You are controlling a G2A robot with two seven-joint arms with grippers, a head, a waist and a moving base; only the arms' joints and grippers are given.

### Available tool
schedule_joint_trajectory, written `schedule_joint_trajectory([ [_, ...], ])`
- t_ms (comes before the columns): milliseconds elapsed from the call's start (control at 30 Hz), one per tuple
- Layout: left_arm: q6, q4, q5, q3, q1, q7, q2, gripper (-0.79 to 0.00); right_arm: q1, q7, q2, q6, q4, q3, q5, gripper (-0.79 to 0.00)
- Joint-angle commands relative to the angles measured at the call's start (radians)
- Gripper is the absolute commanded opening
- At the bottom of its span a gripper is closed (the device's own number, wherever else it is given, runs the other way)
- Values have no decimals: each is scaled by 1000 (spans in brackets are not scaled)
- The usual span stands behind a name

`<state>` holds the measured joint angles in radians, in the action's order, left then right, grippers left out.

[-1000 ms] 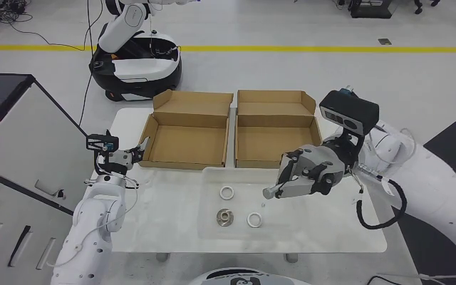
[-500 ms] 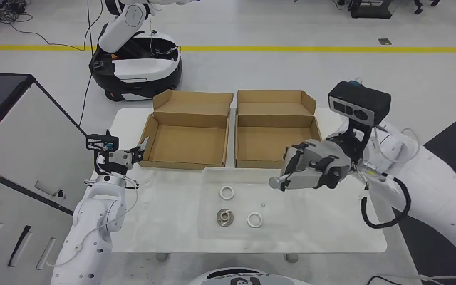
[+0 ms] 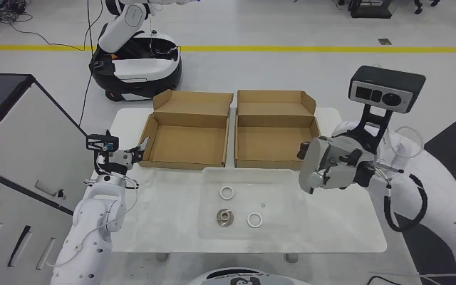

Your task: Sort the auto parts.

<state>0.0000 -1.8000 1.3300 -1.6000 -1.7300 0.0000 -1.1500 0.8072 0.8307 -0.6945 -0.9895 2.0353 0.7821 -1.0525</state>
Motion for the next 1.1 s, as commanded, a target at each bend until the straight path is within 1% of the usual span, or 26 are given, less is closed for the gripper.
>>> schedule_joint_trajectory([
  [0, 0, 0, 0, 0, 0, 0, 0, 0, -1, 3, -7, 3, 3, 3, -7, -785],
  [467, 0, 0, 0, 0, 0, 0, 0, 0, 20, -9, -65, -9, 21, 30, -20, -785],
  [700, 0, 0, 0, 0, 0, 0, 0, 0, 44, 78, -77, 78, -37, 54, -21, -785],
  [833, 0, 0, 0, 0, 0, 0, 0, 0, 58, 138, -78, 138, -65, 84, 13, -785],
  [1067, 0, 0, 0, 0, 0, 0, 0, 0, 95, 183, -88, 183, -75, 116, -4, -785],
])
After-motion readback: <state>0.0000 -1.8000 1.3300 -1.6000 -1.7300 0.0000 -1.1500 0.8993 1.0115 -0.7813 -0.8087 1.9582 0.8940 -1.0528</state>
